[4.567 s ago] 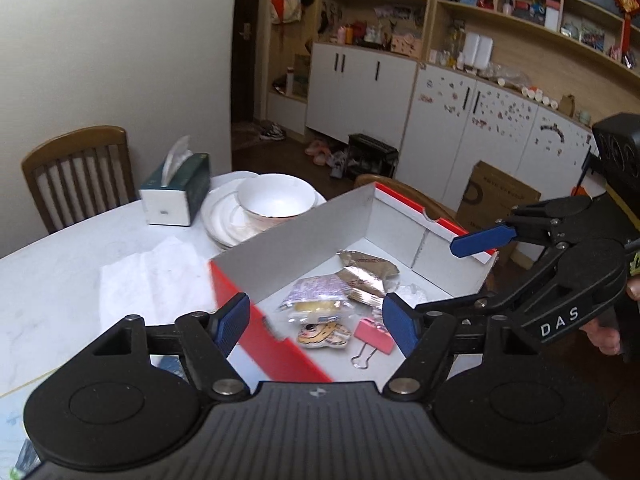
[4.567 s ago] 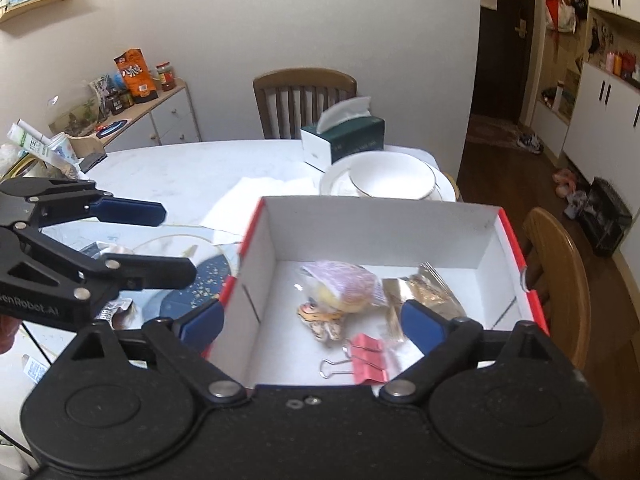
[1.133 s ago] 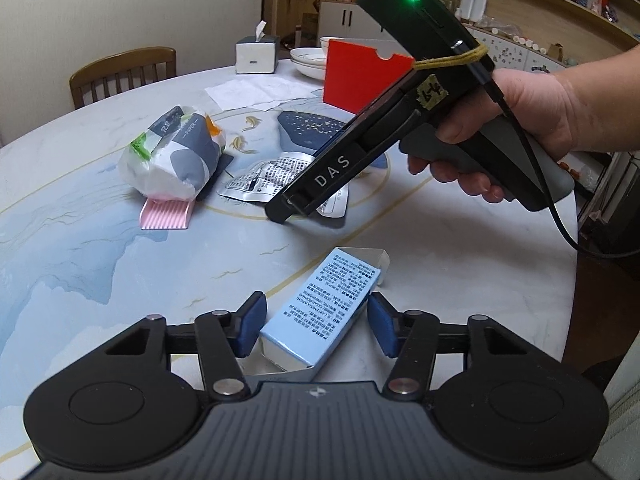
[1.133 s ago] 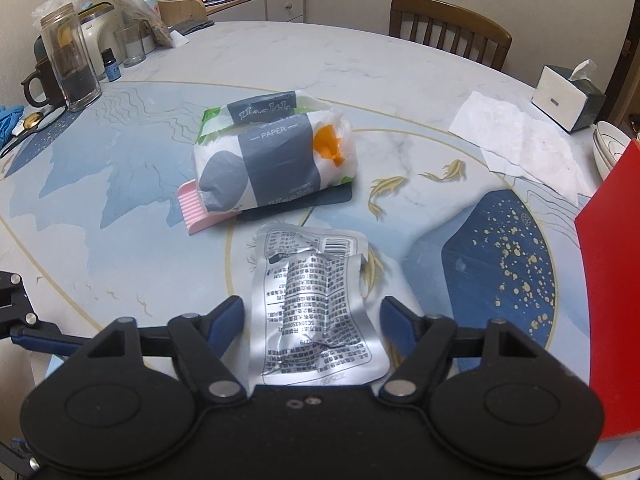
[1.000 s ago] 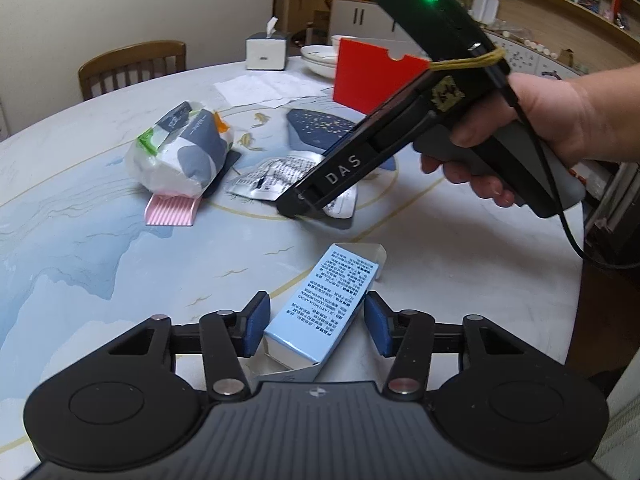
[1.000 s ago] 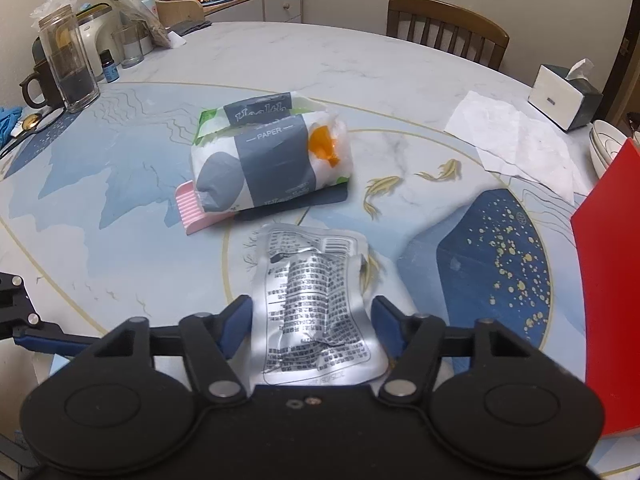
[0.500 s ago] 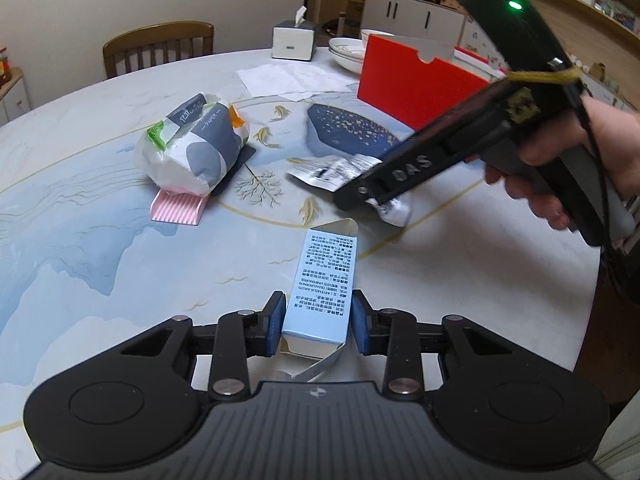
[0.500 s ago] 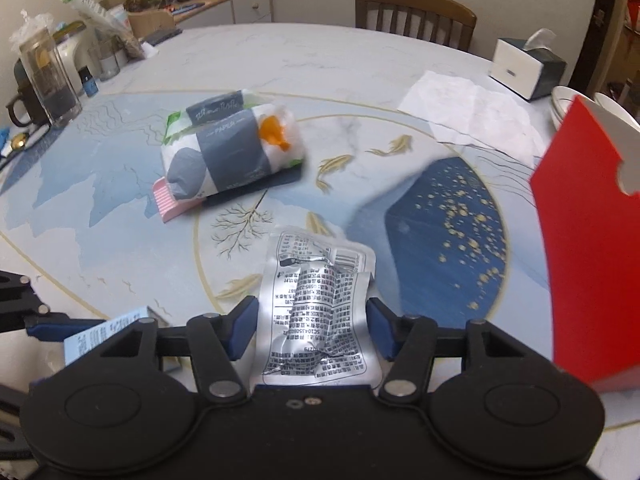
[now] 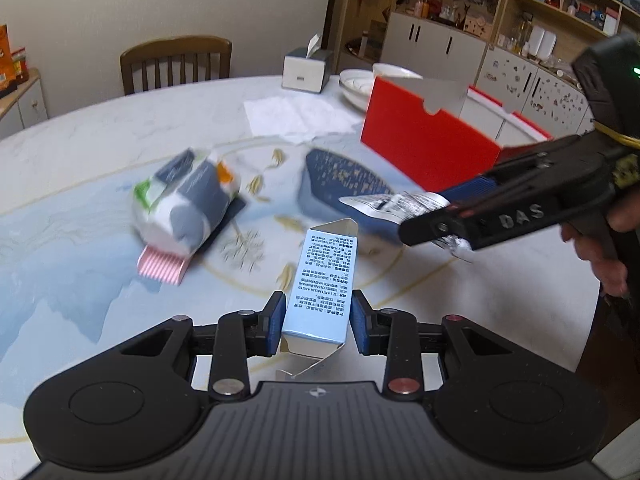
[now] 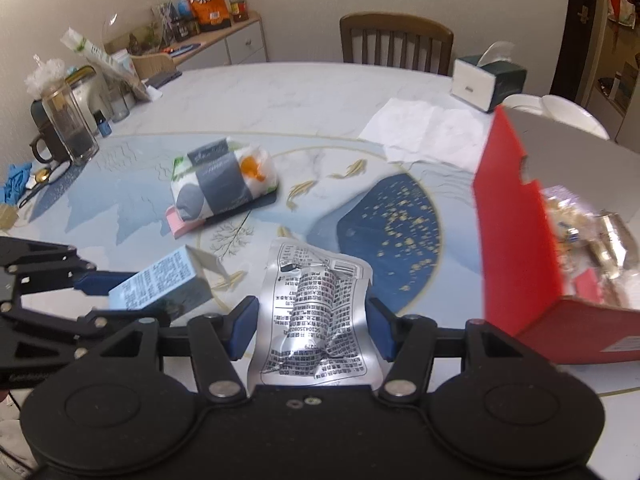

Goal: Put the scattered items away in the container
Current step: 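Carry the foil packet and medicine box with both tools over the box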

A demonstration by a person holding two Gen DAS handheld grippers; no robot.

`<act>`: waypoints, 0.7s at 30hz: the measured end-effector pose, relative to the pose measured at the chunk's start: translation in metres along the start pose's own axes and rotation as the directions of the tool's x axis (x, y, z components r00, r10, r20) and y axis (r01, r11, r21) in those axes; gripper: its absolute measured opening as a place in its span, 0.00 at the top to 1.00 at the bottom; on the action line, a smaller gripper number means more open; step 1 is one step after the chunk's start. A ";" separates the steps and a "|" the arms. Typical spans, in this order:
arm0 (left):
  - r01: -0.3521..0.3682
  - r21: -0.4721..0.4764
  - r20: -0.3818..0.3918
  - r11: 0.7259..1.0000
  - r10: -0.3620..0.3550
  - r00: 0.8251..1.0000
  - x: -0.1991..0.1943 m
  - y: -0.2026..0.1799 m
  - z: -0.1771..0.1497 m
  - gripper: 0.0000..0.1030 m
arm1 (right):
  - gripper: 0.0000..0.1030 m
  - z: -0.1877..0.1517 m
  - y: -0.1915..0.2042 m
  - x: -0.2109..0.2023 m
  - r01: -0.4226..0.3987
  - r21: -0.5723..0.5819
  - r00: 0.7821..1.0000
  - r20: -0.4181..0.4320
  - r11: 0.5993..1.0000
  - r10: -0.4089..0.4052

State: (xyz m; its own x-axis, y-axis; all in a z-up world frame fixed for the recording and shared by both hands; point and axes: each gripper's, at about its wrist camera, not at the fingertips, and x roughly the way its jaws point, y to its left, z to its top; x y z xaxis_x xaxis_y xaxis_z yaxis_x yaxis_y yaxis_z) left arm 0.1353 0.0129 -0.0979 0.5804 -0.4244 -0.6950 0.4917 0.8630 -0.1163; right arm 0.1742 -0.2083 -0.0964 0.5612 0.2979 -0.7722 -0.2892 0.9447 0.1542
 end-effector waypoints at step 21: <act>0.013 0.020 0.118 1.000 -0.015 0.993 0.017 -0.081 0.090 0.68 | 0.44 0.013 -0.091 -0.081 0.037 0.052 0.988 0.147 0.998 -0.044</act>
State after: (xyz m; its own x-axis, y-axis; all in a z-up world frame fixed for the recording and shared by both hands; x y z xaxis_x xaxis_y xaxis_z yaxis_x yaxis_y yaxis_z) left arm 0.1643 -0.0892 -0.0365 0.6452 -0.4669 -0.6048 0.5118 0.8518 -0.1115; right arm 0.1656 -0.3161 -0.0400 0.6817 0.2727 -0.6789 -0.2276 0.9609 0.1575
